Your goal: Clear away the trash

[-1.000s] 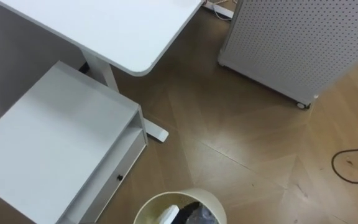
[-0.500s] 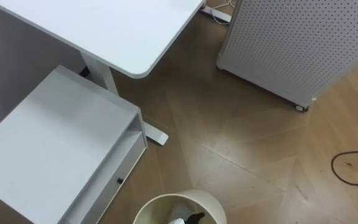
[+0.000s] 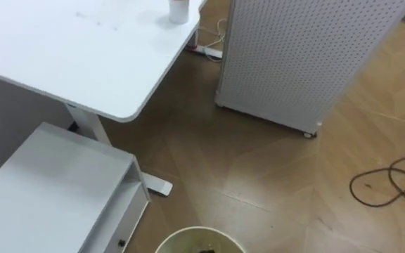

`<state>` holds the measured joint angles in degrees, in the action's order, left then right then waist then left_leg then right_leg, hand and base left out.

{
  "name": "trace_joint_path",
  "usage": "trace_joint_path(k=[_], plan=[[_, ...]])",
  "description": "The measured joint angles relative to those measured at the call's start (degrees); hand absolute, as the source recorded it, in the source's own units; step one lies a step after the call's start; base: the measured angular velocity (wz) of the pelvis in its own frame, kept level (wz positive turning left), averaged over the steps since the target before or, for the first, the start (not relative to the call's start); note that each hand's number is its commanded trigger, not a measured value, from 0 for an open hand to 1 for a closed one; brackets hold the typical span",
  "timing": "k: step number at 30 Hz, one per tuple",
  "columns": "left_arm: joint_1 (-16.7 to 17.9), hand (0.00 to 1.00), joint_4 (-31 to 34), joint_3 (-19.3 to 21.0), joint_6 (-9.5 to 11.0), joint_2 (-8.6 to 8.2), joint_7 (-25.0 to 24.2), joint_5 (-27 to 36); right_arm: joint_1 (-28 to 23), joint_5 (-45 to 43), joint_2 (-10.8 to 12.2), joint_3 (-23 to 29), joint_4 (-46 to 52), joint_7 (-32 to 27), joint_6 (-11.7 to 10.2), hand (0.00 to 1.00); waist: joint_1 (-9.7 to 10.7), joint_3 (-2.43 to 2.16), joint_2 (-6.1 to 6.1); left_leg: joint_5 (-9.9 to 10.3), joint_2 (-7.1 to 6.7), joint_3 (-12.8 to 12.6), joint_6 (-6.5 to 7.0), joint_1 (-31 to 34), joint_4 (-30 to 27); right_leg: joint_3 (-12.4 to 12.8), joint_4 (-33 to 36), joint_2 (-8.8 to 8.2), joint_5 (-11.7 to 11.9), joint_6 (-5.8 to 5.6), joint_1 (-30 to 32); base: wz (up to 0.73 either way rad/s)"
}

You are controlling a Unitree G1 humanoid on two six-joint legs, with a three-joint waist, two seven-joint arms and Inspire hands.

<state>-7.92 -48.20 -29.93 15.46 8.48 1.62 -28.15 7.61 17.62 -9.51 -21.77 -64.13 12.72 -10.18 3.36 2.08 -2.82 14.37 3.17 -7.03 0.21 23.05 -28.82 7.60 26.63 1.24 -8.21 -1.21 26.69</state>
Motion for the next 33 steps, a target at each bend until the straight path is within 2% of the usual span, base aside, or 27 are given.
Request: trace_joint_path(k=[3,7,11,14,15,16,18,19,20,21,22,23,24,25,26,27,29,30,31,33], plan=[[0.1,0.0,2.9,0.4,0.9,1.37,-0.1,-0.2,-0.8,0.0,-0.6,2.5,0.0,-0.3,0.0,1.0,-0.4,-0.19,0.2,0.1,-0.04,-0.3,0.12,-3.0,1.6,0.3,-2.3,0.0,0.4,-0.13,-3.1,-0.06],[1.0,0.0,6.1,1.1,0.9,2.56,-0.3,-0.5,-2.0,-0.1,-1.2,6.1,0.8,-0.5,0.1,1.0,-0.7,-0.48,0.44,0.3,0.02,-1.1,0.27,-7.3,4.0,0.2,-5.3,-0.05,1.1,-0.2,-7.1,-0.16],[3.7,0.0,15.9,5.3,1.2,5.09,-0.3,-1.6,-4.2,-0.4,-2.8,8.1,4.1,-1.3,0.2,1.0,-0.5,-1.08,1.23,1.7,0.02,-2.2,0.49,-11.4,5.2,0.5,-6.1,0.18,1.3,-0.2,-9.5,-0.49],[7.3,0.0,21.2,10.8,1.7,5.34,1.1,-1.9,-6.4,-1.4,-2.9,10.1,5.8,-1.6,0.1,1.0,-1.2,-1.26,1.32,3.2,0.01,-2.7,0.57,-15.3,5.5,2.5,-6.1,1.24,1.4,-0.29,-11.3,-0.86],[8.9,0.0,23.3,12.8,2.4,5.45,2.0,-1.7,-7.3,-1.1,-3.2,10.3,6.9,-1.6,0.1,1.0,-1.6,-1.33,1.36,3.6,0.13,-4.2,0.83,-16.6,5.5,2.0,-6.2,1.27,1.9,-0.28,-11.5,-1.03],[9.5,0.0,24.1,13.8,2.8,5.52,2.3,-1.7,-7.3,-1.1,-3.2,10.7,6.9,-1.6,0.1,1.0,-1.8,-1.34,1.36,3.7,0.15,-4.9,0.94,-17.1,5.5,0.6,-6.3,0.99,2.3,-0.11,-11.6,-1.13],[10.9,0.0,26.6,17.0,3.4,5.78,4.0,-1.3,-7.1,-1.8,-3.2,11.9,6.9,-1.5,0.1,1.0,-3.1,-1.43,1.41,3.8,0.21,-6.9,1.11,-18.9,5.9,-6.5,-8.5,-0.04,5.4,1.22,-11.8,-1.21],[11.2,0.0,27.4,17.7,3.5,5.87,4.7,-1.2,-7.1,-1.8,-3.2,12.1,7.0,-1.5,0.1,1.0,-3.5,-1.58,1.49,3.8,0.19,-7.2,1.16,-19.3,6.5,-8.6,-9.3,-0.22,6.4,1.75,-11.9,-1.18],[11.7,0.0,29.0,19.2,3.8,6.14,6.3,-1.1,-7.1,-1.9,-3.1,12.6,7.0,-1.5,0.1,1.0,-3.8,-1.77,1.63,4.1,0.33,-7.7,1.63,-20.0,7.9,-12.9,-11.2,-0.39,8.2,2.82,-12.3,-0.82],[11.8,0.0,30.4,20.9,4.9,6.19,7.8,-1.1,-7.3,-2.3,-2.7,13.7,6.9,-1.4,0.1,1.0,-3.6,-1.8,1.8,4.4,1.43,-9.6,2.22,-20.1,8.2,-15.8,-11.9,-0.59,9.3,3.28,-12.7,-0.63],[11.8,0.0,30.8,21.3,5.3,6.1,8.7,-1.1,-7.6,-2.2,-2.5,14.3,6.8,-1.5,0.1,1.0,-3.7,-1.71,1.96,4.5,2.18,-11.5,2.33,-20.4,8.2,-16.8,-10.1,-1.23,8.4,3.42,-12.7,-0.13],[11.9,0.0,31.5,21.6,6.1,5.33,9.9,-0.6,-9.4,-2.1,-2.5,15.2,6.8,-1.9,0.1,1.0,-3.8,-1.89,2.28,4.3,3.17,-14.8,1.94,-21.8,9.0,-19.3,-3.5,-2.32,3.8,2.23,-13.7,0.13],[12.3,0.0,32.4,21.7,6.8,4.68,11.6,-0.5,-10.9,-1.9,-2.6,16.0,6.8,-2.3,0.1,1.0,-4.5,-2.07,2.01,3.4,2.95,-17.5,1.77,-23.7,11.2,-20.5,1.5,-4.39,-0.3,0.76,-16.0,0.15],[12.8,0.0,33.2,21.8,6.9,4.46,12.3,-0.2,-11.4,-1.9,-2.6,16.3,6.8,-2.7,0.0,1.0,-5.1,-2.15,1.87,3.1,2.79,-18.9,1.63,-24.5,11.8,-20.5,3.2,-5.4,-1.9,-0.03,-17.1,-0.11],[13.6,0.0,34.8,22.3,6.9,4.14,13.8,0.5,-11.8,-1.9,-2.6,16.3,6.4,-3.6,0.0,1.0,-6.0,-2.34,1.41,3.1,2.32,-20.4,1.53,-25.3,12.1,-20.3,4.2,-7.1,-4.1,-1.07,-19.5,-0.35],[14.1,0.0,36.5,23.4,6.9,3.91,15.4,0.6,-11.6,-2.1,-2.4,16.1,6.4,-4.3,-0.1,1.0,-6.9,-2.35,0.91,3.1,1.81,-20.9,1.49,-25.2,11.4,-20.1,1.9,-8.15,-5.5,-1.63,-21.0,-0.31],[14.2,0.0,37.4,24.7,7.3,3.62,17.4,0.6,-11.4,-2.5,-2.3,15.8,6.4,-5.0,-0.5,1.0,-7.1,-2.3,0.98,3.0,1.59,-19.9,1.36,-24.0,10.1,-20.5,-2.2,-7.77,-5.9,-1.37,-21.9,-0.17],[14.2,0.0,37.7,25.5,7.5,3.59,18.5,1.1,-11.3,-3.0,-2.3,15.5,6.4,-5.7,-0.5,1.0,-7.7,-2.31,1.01,2.9,1.12,-16.5,1.27,-23.4,9.9,-19.9,-3.5,-7.31,-5.9,-1.35,-22.0,-0.28],[14.1,0.0,37.8,25.9,7.5,3.61,18.9,1.8,-11.3,-3.0,-2.3,15.3,6.4,-5.8,-0.5,1.0,-7.9,-2.29,0.98,2.9,0.9,-14.7,1.22,-23.3,9.9,-19.6,-4.1,-7.08,-5.8,-1.28,-22.2,-0.44],[13.9,0.0,38.3,28.0,7.9,3.5,21.3,5.3,-11.5,-3.0,-1.8,15.1,6.4,-5.9,-0.5,1.0,-7.1,-1.98,0.58,2.7,0.41,-9.8,0.89,-23.5,10.0,-19.8,-6.2,-6.28,-5.4,-0.51,-24.1,-0.17]])
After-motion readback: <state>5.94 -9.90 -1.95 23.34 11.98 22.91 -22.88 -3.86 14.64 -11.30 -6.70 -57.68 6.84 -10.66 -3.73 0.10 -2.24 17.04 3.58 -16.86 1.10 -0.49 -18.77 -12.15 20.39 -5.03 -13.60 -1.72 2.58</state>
